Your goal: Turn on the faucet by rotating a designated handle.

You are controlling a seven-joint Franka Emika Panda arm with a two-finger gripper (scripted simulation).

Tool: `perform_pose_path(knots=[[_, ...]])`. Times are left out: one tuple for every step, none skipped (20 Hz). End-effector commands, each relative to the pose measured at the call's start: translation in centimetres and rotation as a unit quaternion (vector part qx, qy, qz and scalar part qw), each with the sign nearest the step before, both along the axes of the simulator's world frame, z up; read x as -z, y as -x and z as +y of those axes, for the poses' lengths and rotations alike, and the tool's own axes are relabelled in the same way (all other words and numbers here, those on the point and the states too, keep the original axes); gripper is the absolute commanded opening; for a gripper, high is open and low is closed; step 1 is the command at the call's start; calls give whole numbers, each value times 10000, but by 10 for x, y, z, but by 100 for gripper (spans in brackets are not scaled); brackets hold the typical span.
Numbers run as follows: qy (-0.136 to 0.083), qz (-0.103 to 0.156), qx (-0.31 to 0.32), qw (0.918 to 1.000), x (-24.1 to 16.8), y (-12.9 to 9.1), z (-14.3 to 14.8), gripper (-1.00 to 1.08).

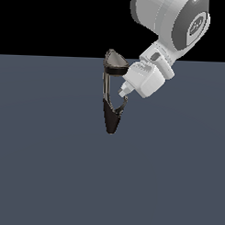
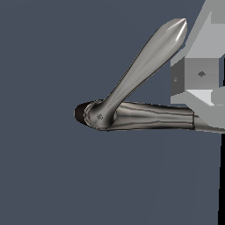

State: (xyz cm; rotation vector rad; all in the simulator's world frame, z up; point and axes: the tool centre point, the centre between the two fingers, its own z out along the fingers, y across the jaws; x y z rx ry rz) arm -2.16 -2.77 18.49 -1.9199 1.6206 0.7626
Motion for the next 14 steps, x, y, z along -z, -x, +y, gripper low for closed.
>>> perform_pose_path(knots=[[-14, 122, 35, 9999, 11, 18, -10, -100], [-17, 125, 30, 9999, 12, 22, -12, -100], [-17, 125, 30, 9999, 12, 22, -12, -100], [-7, 8, -13, 10000, 2, 11, -4, -100], [-8, 21, -8, 10000, 7, 13, -9, -100], [-9, 33, -4, 10000, 12, 16, -14, -100], [-11, 46, 0, 10000, 17, 18, -19, -100], [-12, 59, 5, 10000, 22, 21, -24, -100], [-13, 72, 9, 10000, 27, 23, -29, -100], [-14, 84, 13, 10000, 32, 26, -34, -100], [-15, 97, 17, 10000, 37, 28, -39, -100], [-16, 109, 22, 9999, 41, 31, -43, -100], [-17, 122, 26, 9999, 46, 33, -48, -100], [-17, 122, 26, 9999, 46, 33, -48, -100]])
